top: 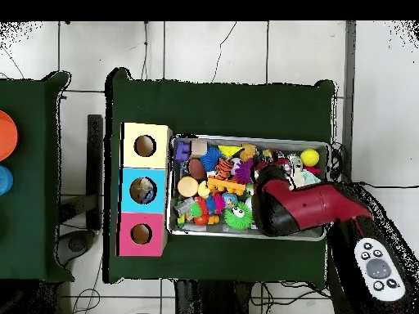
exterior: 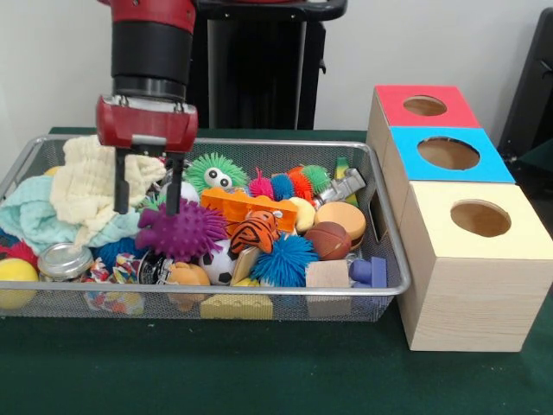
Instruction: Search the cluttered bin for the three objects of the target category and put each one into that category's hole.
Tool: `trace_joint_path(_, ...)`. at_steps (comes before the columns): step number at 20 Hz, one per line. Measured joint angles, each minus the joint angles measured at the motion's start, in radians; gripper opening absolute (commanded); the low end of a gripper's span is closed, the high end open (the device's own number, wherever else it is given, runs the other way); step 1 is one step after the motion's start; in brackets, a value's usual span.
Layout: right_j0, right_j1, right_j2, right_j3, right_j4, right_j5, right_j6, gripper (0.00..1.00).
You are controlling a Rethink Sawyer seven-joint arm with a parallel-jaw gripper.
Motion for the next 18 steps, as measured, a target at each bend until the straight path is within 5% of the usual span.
trace_joint_path(10, 0.027, 0.092, -0.084, -0.001, 0.033, -0.047, 0.0, 1.0)
trace_joint_path(18, 0.027, 0.128, -0.132, -0.001, 0.149, -0.047, 0.0, 1.0)
